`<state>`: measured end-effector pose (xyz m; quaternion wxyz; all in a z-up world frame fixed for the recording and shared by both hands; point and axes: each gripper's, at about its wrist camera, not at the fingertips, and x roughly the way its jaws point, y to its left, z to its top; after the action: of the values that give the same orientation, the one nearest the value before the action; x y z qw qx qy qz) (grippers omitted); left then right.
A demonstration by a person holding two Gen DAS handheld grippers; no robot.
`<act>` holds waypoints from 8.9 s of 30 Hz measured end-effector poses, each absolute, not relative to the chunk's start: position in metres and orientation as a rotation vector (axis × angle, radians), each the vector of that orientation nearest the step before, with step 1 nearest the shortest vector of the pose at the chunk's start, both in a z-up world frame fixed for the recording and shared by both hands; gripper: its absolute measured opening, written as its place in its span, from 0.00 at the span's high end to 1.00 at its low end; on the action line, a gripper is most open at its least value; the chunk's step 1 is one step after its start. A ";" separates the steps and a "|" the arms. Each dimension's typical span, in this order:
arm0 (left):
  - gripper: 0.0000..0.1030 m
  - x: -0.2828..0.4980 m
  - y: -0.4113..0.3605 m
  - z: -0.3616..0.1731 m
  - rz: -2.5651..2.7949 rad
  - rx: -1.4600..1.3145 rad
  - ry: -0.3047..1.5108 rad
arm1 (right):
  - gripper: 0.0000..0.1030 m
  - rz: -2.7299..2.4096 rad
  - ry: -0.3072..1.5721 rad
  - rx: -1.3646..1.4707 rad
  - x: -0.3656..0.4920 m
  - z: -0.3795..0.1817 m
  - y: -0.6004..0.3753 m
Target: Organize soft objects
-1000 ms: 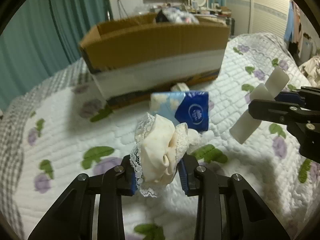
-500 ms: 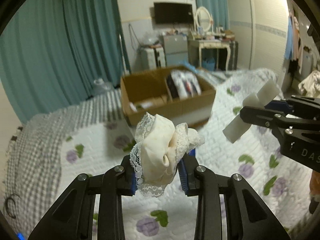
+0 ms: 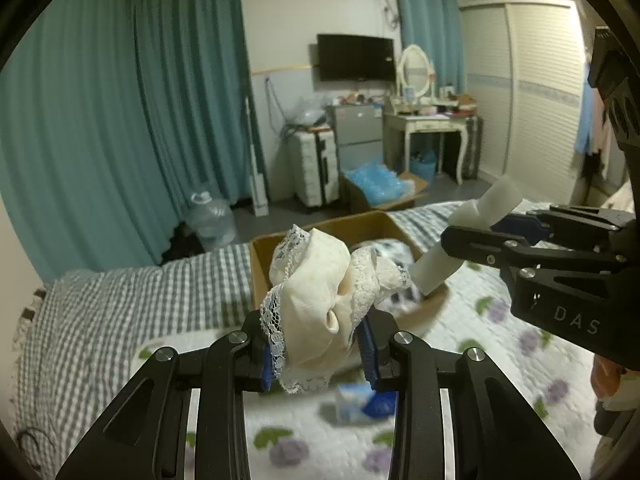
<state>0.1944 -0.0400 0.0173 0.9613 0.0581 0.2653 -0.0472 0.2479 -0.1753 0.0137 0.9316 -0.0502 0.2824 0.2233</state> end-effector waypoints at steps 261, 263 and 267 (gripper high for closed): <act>0.04 0.104 -0.037 -0.061 0.173 0.069 0.308 | 0.00 0.324 0.308 -0.011 0.155 -0.070 -0.222; 0.04 0.104 -0.037 -0.062 0.173 0.069 0.309 | 0.00 0.325 0.307 -0.013 0.155 -0.069 -0.222; 0.04 0.104 -0.037 -0.063 0.176 0.068 0.311 | 0.00 0.322 0.302 -0.017 0.153 -0.069 -0.223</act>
<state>0.1036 -0.0375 -0.0626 0.9835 0.0337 0.1544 0.0877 0.1534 -0.2227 -0.0686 0.9757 -0.0084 0.1496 0.1598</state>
